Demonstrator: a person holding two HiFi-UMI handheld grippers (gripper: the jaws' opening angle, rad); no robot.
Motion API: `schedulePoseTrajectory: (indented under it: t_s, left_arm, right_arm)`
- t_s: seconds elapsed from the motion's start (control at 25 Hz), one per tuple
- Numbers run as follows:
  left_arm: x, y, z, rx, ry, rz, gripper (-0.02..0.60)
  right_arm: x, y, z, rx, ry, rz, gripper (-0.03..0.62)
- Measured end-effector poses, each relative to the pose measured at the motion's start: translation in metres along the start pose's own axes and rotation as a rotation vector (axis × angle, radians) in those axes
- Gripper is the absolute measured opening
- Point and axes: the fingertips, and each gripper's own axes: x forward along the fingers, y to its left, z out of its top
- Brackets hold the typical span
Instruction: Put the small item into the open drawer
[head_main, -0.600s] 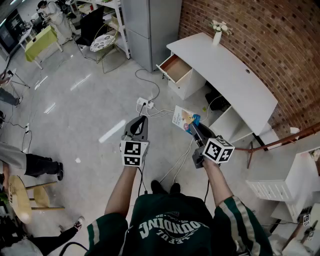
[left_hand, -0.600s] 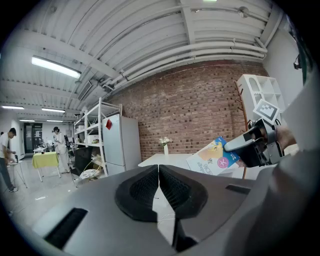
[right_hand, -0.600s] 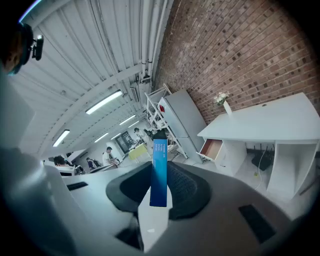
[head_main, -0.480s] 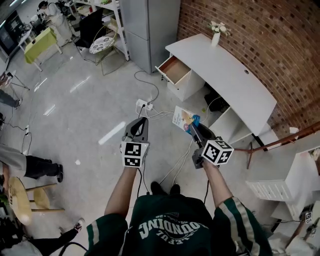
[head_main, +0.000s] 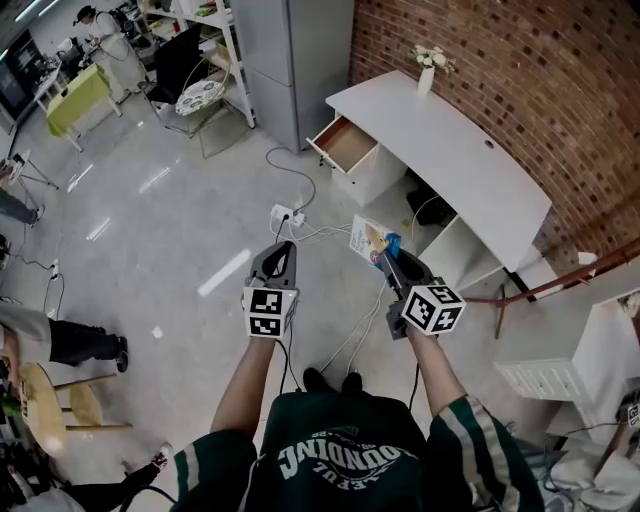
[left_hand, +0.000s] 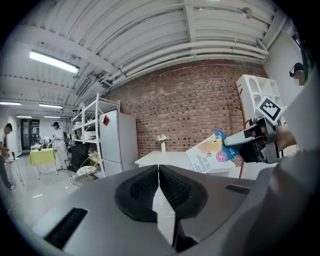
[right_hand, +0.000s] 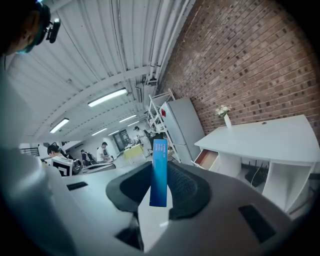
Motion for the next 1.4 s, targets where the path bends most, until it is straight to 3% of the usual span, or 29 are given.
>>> schedulePoseTrajectory:
  t_s: [1.4]
  left_arm:
    - [-0.022,0.029,-0.007,-0.03,-0.01,-0.013,0.018]
  right_arm:
    - [0.009,0.028,-0.011,0.024,-0.01,-0.031,0.11]
